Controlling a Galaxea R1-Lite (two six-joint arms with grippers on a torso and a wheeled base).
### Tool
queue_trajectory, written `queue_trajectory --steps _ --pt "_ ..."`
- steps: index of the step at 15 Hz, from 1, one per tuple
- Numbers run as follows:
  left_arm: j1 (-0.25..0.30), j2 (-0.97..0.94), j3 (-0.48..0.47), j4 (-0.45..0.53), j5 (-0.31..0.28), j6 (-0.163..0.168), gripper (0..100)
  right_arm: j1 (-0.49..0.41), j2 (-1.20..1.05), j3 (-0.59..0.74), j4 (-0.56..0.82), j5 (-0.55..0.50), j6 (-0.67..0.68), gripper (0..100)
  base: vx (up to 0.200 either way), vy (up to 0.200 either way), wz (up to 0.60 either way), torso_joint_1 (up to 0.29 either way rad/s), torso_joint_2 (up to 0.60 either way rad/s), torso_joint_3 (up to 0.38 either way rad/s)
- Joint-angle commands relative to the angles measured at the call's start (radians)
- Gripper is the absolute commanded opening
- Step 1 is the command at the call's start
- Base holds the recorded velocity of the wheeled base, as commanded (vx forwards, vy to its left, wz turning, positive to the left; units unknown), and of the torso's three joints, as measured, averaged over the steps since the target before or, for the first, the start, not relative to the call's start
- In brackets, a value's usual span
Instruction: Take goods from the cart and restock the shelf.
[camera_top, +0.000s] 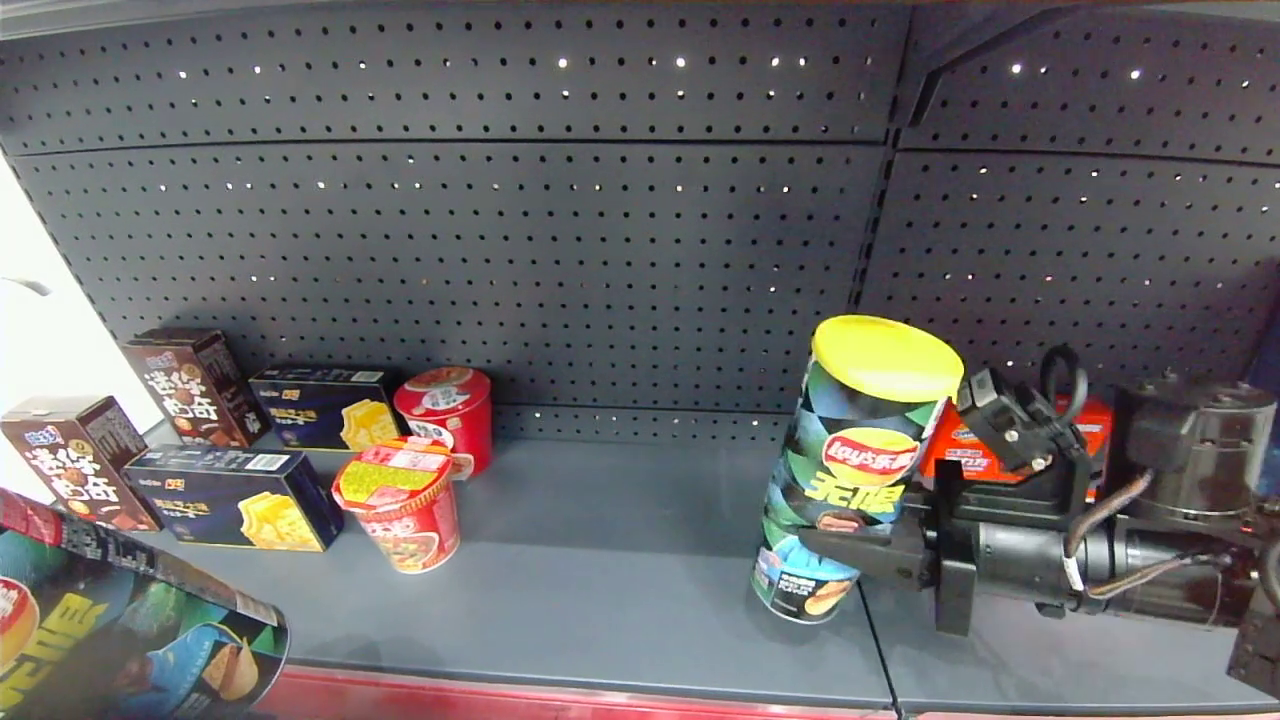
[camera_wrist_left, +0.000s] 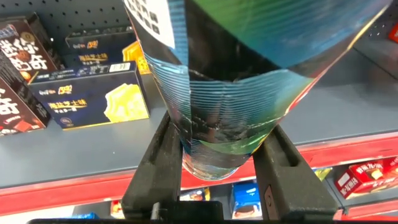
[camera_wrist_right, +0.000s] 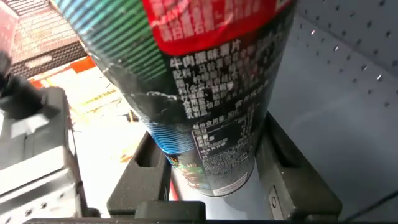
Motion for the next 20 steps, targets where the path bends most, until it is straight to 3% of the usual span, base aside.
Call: queue_trajectory --steps 1,5,20 --pt "0.001 -0.007 -0.001 0.0 -0.001 0.0 0 0.002 -0.049 0.094 -0.02 0.001 -0.002 0 0.0 0.0 0.0 0.0 0.0 0.0" --pt "0.001 -0.007 -0.016 0.0 -0.001 0.0 0 -0.004 -0.019 0.152 -0.074 0.004 -0.002 0 0.0 0.0 0.0 0.0 0.0 0.0" --pt "0.001 -0.006 -0.021 0.0 0.001 0.0 0 -0.044 0.155 0.118 -0.132 0.008 -0.002 0 0.0 0.0 0.0 0.0 0.0 0.0"
